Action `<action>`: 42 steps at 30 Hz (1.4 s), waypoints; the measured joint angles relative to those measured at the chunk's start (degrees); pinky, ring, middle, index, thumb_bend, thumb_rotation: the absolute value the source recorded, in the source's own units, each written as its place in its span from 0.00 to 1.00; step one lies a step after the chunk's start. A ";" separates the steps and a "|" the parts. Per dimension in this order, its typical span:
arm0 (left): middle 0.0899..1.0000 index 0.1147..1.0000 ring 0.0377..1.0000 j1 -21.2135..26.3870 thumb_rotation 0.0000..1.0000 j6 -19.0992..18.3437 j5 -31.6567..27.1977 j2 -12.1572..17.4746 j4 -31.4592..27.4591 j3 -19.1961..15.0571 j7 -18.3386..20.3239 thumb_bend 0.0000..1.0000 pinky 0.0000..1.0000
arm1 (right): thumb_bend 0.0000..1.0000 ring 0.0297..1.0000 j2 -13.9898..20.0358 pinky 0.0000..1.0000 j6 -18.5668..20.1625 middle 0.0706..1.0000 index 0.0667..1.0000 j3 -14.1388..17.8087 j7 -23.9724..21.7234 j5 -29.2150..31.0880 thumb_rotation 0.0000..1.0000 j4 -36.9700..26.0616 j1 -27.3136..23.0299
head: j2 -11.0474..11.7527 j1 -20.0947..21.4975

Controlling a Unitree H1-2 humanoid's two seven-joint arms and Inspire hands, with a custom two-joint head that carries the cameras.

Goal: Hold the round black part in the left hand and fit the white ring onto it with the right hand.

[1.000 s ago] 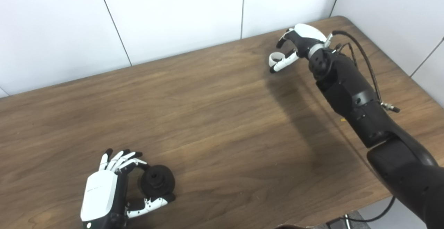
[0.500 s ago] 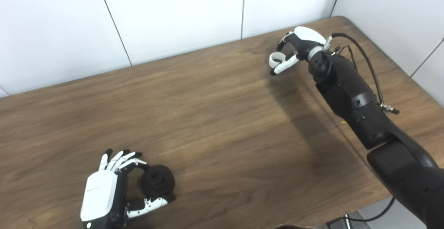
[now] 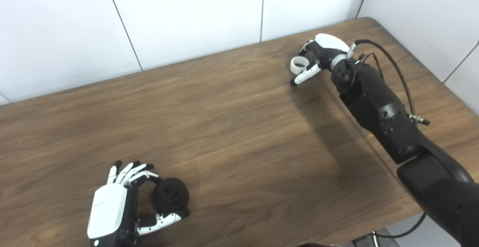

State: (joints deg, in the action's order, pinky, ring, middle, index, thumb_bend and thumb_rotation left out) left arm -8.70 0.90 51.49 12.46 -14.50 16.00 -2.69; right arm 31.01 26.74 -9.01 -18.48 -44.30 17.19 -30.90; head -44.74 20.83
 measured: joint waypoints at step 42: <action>0.77 0.42 0.88 -0.28 0.05 -0.28 0.53 -0.64 -0.52 0.03 0.55 0.52 1.00 | 0.52 0.99 0.71 1.00 -4.70 0.87 0.45 -0.54 9.28 2.96 0.13 0.23 1.31 | -0.44 -1.67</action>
State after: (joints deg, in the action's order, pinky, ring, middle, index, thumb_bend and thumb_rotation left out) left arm -8.98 0.62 52.02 11.82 -15.02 16.03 -2.14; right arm 31.72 22.04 -9.55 -9.20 -41.34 17.43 -29.59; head -45.18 19.16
